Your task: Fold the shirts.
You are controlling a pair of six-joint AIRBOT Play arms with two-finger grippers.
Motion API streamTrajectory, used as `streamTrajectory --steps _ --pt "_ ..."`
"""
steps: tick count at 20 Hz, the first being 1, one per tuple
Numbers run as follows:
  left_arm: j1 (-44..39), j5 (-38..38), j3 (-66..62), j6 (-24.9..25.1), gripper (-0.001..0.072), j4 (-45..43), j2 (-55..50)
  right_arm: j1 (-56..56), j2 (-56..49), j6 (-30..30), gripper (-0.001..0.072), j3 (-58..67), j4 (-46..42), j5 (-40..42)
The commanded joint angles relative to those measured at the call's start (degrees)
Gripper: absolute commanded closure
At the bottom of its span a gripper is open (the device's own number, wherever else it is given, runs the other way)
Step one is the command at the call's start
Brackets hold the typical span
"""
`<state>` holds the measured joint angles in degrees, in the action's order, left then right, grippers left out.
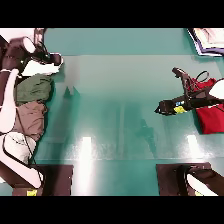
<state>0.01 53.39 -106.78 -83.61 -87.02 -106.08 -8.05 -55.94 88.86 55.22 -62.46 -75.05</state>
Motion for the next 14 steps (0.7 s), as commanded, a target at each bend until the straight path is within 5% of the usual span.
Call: streamTrajectory --steps 1,8,9,12,14 --pt "0.04 -3.32 -0.11 -0.44 0.0184 -4.35 -5.16 -0.07 0.04 0.28 0.0694 0.04 -0.02 0.04" --pt "0.04 -8.28 -0.17 -0.63 0.0187 -9.6 -6.08 -0.07 0.04 0.28 0.0694 0.04 0.0 -0.15" --pt "0.04 -8.41 -0.17 -0.61 0.0243 -10.19 -6.12 -0.07 0.04 0.39 0.0694 0.04 0.0 -0.17" --pt "0.02 -7.89 -0.2 -0.48 0.0688 -10.34 -6.12 -0.07 0.04 0.72 0.0694 0.04 -0.09 -0.15" --pt "0.02 -5.53 -0.5 -0.72 0.0687 -10.27 -6.1 -0.04 0.04 0.72 0.0694 0.04 -0.13 0.07"
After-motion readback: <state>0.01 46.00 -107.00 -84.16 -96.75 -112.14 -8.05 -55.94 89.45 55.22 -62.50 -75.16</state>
